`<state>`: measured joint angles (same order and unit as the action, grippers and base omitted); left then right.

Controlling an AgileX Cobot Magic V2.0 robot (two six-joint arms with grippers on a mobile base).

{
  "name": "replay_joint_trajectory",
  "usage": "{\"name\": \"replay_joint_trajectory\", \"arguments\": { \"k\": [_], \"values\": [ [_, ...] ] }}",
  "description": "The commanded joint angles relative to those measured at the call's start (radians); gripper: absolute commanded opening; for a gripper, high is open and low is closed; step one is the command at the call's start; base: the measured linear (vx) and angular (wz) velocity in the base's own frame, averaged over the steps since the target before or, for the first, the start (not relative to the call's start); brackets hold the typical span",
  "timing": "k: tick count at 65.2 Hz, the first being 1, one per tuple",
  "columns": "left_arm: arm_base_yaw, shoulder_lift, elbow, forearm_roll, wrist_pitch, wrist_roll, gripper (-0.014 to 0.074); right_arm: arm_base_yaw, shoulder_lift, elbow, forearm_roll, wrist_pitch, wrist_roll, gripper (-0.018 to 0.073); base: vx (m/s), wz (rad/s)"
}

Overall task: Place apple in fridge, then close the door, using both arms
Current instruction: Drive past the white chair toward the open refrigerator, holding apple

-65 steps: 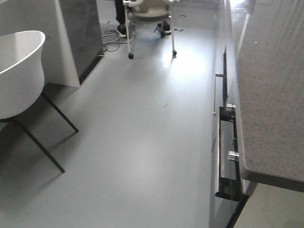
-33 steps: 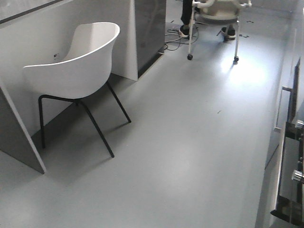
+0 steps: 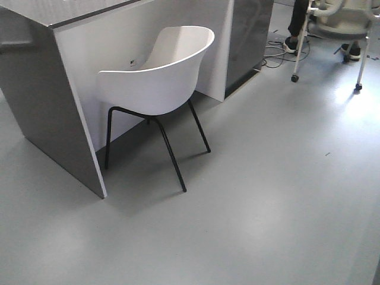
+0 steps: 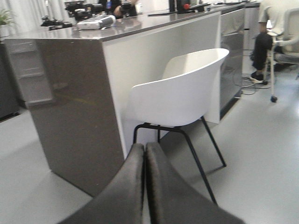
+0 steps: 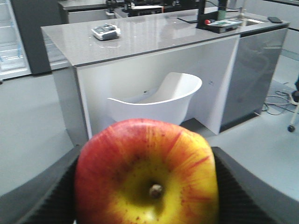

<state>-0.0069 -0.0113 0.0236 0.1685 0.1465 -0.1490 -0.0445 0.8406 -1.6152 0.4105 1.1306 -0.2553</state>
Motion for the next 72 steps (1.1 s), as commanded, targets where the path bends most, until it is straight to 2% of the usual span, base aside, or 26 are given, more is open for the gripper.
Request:
{"name": "replay_joint_trajectory", "arguments": {
  "k": [1,72],
  "values": [
    [0.000,-0.013,-0.017,-0.009,-0.077,-0.004,-0.0006,-0.004,0.007,-0.020,0.016,-0.083,-0.009,0.0133,-0.01,0.33],
    [0.000,-0.013,-0.017,-0.009,-0.077,-0.004,-0.0006,-0.004,0.007,-0.020,0.016,-0.083,-0.009,0.0133,0.02,0.43]
  ]
}}
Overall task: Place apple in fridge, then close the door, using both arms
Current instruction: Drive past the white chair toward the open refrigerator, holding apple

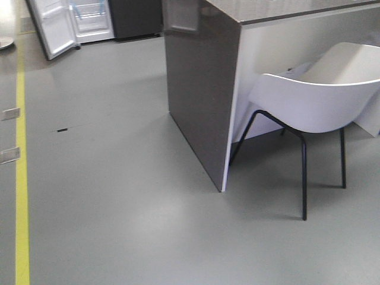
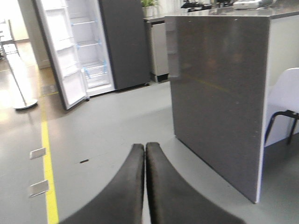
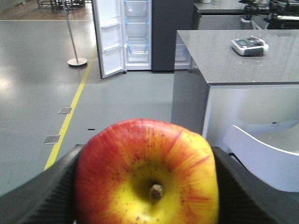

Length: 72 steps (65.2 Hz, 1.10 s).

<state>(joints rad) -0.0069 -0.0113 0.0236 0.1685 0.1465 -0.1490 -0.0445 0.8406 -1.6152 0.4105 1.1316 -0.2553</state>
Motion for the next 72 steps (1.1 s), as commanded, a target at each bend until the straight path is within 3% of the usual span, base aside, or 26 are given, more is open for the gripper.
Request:
{"name": "replay_joint_trajectory", "arguments": {
  "k": [1,72],
  "values": [
    [0.000,-0.013,-0.017,-0.009,-0.077,-0.004,-0.0006,-0.004,0.007,-0.020,0.016,-0.084,-0.009,0.0133,0.05,0.33],
    [0.000,-0.013,-0.017,-0.009,-0.077,-0.004,-0.0006,-0.004,0.007,-0.020,0.016,-0.084,-0.009,0.0133,0.07,0.28]
  ]
}}
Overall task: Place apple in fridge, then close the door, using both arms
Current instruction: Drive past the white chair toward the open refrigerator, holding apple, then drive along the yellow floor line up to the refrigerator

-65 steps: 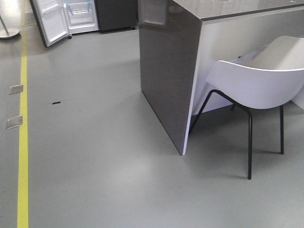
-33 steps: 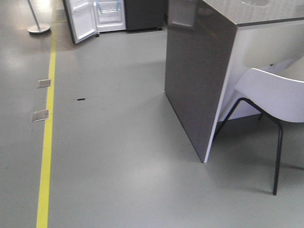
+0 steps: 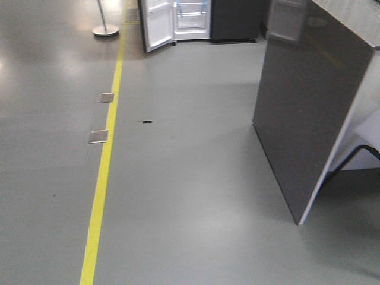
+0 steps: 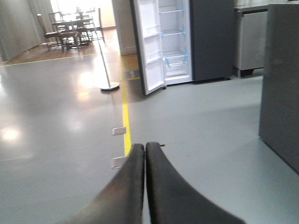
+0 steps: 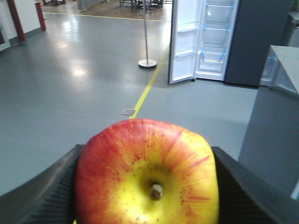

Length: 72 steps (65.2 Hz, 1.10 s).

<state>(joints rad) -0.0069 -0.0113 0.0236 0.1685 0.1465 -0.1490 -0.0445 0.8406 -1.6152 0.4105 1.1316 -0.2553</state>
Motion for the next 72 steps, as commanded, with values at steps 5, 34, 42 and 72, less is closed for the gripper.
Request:
{"name": "replay_joint_trajectory", "arguments": {
  "k": [5,34,42,72],
  "values": [
    [0.000,-0.013,-0.017,-0.009,-0.077,-0.004,-0.0006,-0.004,0.007,-0.020,0.016,-0.084,-0.009,0.0133,0.10,0.33],
    [0.000,-0.013,-0.017,-0.009,-0.077,-0.004,-0.0006,-0.004,0.007,-0.020,0.016,-0.084,-0.009,0.0133,0.11,0.22],
    [0.000,-0.013,-0.017,-0.009,-0.077,-0.004,-0.0006,-0.004,0.007,-0.020,0.016,-0.084,-0.009,0.0133,0.13,0.06],
    [0.000,-0.013,-0.017,-0.009,-0.077,-0.004,-0.0006,-0.004,0.007,-0.020,0.016,-0.084,-0.009,0.0133,0.16,0.02]
  ]
}}
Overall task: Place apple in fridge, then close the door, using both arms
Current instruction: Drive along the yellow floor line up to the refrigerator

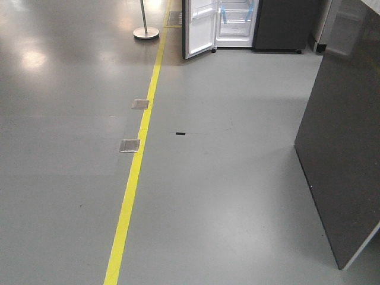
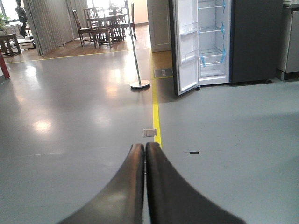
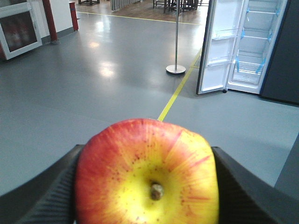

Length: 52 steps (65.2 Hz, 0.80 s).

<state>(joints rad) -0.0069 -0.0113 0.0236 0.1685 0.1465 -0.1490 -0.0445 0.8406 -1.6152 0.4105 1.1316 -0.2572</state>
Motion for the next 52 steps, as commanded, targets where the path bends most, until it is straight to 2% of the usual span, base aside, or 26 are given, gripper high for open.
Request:
{"name": "replay_joint_trajectory", "arguments": {
  "k": [1,52],
  "values": [
    [0.000,-0.013,-0.017,-0.009,-0.077,-0.004,-0.0006,-0.004,0.007,-0.020,0.016,-0.084,-0.007,0.0133,0.18,0.03],
    [0.000,-0.013,-0.017,-0.009,-0.077,-0.004,-0.0006,-0.004,0.007,-0.020,0.016,-0.084,-0.007,0.0133,0.20,0.01]
  ]
}}
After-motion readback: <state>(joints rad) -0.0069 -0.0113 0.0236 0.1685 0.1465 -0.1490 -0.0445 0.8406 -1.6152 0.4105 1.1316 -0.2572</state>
